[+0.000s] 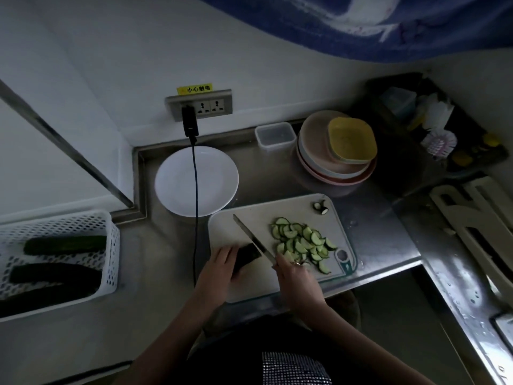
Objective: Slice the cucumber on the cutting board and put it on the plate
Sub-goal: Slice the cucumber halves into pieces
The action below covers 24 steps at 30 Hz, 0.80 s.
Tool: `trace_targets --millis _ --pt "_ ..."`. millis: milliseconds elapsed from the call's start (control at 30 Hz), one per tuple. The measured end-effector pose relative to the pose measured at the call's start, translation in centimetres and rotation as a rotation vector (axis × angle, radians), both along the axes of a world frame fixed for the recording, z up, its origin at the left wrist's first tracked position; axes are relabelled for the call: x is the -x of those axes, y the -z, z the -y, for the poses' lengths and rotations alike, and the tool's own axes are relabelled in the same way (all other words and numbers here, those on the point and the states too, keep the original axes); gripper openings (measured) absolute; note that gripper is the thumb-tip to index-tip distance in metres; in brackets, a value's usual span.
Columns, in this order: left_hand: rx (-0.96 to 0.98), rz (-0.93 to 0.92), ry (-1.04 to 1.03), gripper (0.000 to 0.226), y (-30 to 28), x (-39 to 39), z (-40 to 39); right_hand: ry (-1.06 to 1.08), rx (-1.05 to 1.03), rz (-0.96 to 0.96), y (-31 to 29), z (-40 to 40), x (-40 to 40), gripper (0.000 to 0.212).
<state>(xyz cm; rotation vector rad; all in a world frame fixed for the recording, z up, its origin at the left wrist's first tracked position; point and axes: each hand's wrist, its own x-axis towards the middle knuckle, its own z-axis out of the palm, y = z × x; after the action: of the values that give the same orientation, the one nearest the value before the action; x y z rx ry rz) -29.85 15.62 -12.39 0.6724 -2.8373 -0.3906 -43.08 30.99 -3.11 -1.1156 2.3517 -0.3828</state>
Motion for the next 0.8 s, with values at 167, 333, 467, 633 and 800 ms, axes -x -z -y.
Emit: trace_targets --millis 167,333,467,633,800 --pt "-0.149 -0.129 -0.03 0.042 0.2 -3.2 1.1 0.09 0.028 0.034 0.5 0.7 -1.3 0.012" --pt "-0.159 -0.117 -0.006 0.058 -0.8 -3.0 1.8 0.171 0.017 -0.025 1.4 0.6 -2.4 0.014" --pt "-0.085 -0.118 0.148 0.078 -1.5 -2.4 1.8 0.238 0.004 -0.038 1.7 0.5 -3.0 0.017" --pt "0.076 -0.033 0.411 0.071 -1.4 -0.2 1.2 0.368 0.033 0.023 1.3 0.3 -1.8 0.017" --pt "0.039 -0.06 0.428 0.057 -0.6 0.2 1.3 0.373 0.042 0.148 1.6 1.5 -0.9 0.014"
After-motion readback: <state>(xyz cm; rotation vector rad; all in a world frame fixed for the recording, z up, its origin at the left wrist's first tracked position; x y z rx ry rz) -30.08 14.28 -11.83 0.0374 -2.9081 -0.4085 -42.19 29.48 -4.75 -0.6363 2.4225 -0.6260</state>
